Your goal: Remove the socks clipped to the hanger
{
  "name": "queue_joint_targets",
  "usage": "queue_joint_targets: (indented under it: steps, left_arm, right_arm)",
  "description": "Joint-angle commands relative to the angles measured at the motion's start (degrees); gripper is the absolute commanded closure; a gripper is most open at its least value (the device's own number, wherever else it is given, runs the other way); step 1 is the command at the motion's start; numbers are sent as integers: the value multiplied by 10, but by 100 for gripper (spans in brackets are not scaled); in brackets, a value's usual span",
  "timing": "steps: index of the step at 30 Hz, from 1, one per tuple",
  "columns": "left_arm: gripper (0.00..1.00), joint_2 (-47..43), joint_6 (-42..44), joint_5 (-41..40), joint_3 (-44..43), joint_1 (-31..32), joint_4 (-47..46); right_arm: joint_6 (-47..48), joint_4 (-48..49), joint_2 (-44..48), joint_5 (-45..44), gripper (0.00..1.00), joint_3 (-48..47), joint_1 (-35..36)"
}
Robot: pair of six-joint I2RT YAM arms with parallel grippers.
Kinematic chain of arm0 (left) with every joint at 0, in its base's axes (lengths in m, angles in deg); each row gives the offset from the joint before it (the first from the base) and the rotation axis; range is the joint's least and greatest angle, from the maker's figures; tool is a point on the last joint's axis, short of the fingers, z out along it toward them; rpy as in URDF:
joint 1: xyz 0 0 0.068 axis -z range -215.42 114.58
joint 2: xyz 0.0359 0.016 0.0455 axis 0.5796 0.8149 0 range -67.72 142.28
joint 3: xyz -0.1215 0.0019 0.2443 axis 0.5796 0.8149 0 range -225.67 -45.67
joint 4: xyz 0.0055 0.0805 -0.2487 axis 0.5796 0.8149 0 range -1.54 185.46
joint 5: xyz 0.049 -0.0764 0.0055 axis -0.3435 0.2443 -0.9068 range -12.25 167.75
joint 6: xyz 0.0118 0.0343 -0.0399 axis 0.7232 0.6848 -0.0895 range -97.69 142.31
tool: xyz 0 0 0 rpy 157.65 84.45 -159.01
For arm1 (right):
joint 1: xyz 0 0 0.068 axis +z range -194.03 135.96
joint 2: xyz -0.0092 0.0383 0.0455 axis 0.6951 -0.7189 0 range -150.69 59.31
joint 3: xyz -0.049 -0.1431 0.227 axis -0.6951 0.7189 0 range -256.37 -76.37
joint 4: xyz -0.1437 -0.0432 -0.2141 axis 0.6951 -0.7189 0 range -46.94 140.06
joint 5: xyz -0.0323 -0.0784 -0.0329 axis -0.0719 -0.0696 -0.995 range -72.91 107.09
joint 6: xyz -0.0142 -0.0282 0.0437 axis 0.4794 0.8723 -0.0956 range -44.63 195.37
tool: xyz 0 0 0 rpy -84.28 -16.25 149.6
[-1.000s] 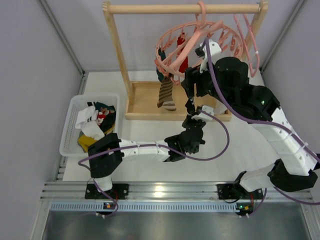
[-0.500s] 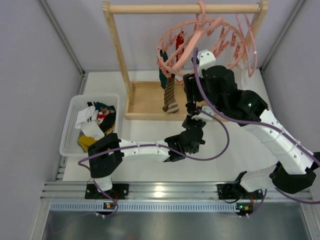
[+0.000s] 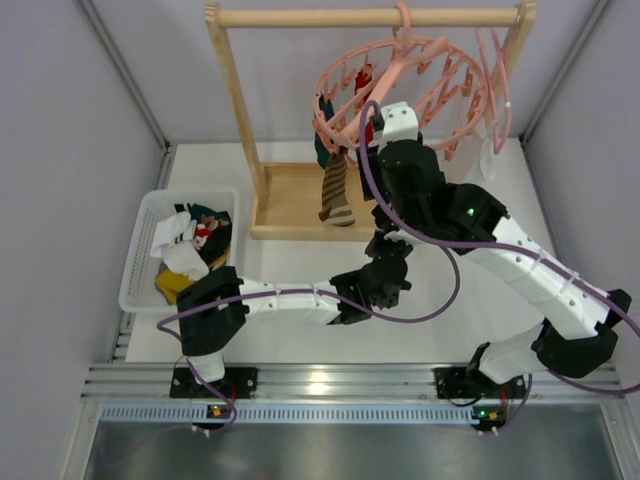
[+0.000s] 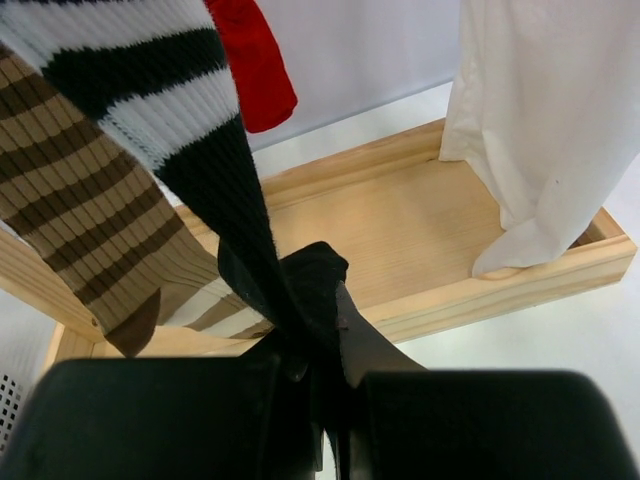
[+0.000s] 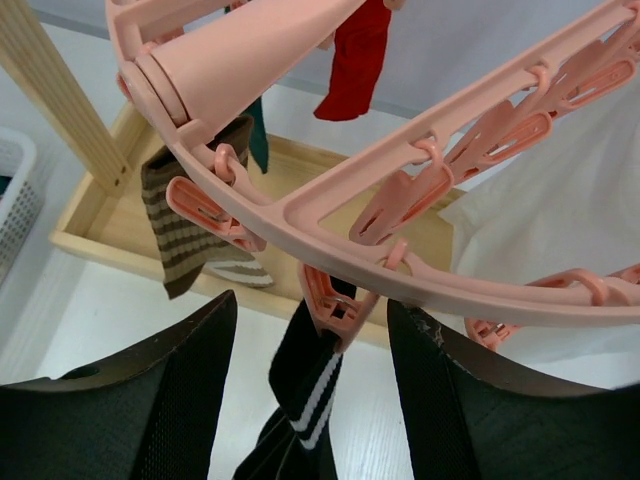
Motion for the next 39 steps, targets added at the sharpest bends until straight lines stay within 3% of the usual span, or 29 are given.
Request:
queue_joint_targets:
  steps: [1, 15, 25, 29, 34, 39]
  left_arm:
    - [100, 6, 10, -4, -29, 11, -12]
    - [100, 10, 6, 7, -37, 18, -12]
    - [100, 15, 0, 11, -38, 20, -12]
    - [100, 18, -1, 10, -37, 19, -13]
    - [100, 12, -16, 8, -13, 18, -12]
    - [100, -26, -67, 6, 49, 15, -1]
  right_arm:
    - [-1, 20, -27, -85, 40, -28, 20]
    - [37, 92, -46, -214, 44, 3, 41]
    - [55, 125, -44, -218, 65, 19, 42]
    - [58, 130, -43, -220, 84, 21, 45]
    - [55, 139, -30, -197, 89, 31, 45]
    - [46, 153, -8, -141, 85, 50, 41]
